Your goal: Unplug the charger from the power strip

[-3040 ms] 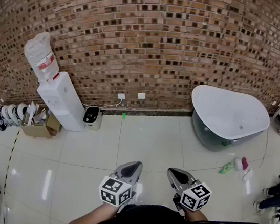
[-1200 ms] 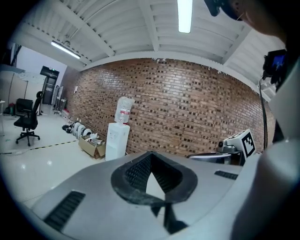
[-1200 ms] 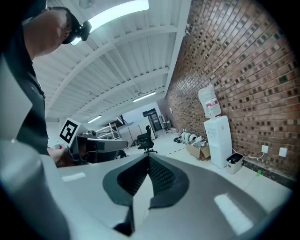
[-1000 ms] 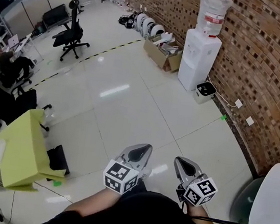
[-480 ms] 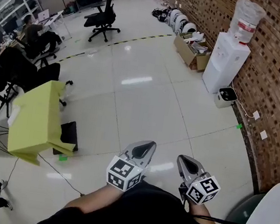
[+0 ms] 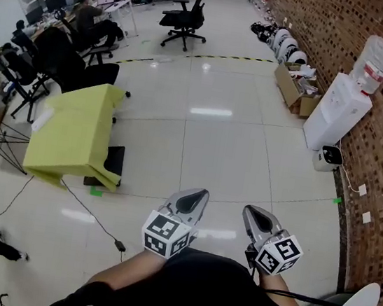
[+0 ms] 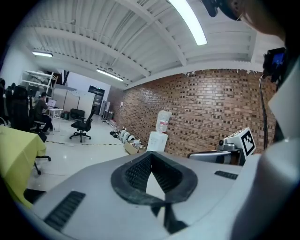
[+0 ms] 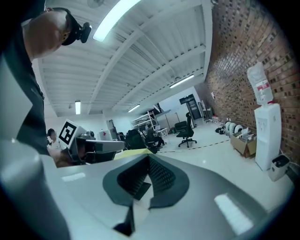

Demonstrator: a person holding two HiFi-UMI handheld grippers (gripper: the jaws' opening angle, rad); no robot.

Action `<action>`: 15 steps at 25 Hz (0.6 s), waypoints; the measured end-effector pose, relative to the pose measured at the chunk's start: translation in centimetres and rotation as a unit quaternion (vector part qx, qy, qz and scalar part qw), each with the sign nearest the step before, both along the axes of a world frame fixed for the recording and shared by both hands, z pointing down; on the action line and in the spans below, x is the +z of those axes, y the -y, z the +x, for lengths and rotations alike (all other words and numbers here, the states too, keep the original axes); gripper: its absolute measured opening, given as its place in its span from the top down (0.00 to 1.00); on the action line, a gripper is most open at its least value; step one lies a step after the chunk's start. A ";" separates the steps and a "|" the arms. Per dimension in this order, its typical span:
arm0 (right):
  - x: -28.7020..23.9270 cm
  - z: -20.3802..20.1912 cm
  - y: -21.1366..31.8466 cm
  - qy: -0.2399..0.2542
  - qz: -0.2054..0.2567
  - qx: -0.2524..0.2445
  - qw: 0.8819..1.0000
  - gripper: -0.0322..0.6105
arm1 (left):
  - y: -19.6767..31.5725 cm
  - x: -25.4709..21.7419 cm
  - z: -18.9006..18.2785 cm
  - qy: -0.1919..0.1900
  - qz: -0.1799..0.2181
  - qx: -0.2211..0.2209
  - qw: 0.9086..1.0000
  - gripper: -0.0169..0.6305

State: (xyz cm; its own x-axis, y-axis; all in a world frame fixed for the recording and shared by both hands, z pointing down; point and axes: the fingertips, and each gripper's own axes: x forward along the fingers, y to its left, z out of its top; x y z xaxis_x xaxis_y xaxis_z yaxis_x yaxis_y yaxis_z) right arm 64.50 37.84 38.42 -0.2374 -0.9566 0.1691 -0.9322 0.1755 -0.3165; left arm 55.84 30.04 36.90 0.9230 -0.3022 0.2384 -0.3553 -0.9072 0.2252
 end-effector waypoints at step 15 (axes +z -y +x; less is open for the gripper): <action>-0.9 -22.0 3.7 -0.020 0.001 -0.130 0.991 0.95 | 2.5 -0.4 -25.5 -0.016 0.003 -0.155 0.988 0.96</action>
State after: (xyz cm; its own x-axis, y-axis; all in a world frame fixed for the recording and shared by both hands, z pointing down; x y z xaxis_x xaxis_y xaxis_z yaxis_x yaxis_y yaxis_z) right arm 42.46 34.10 37.49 -0.4696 -0.8641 0.1809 -0.8671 0.4129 -0.2787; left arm 30.30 27.55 36.48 0.7932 -0.5724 0.2080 -0.6086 -0.7577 0.2358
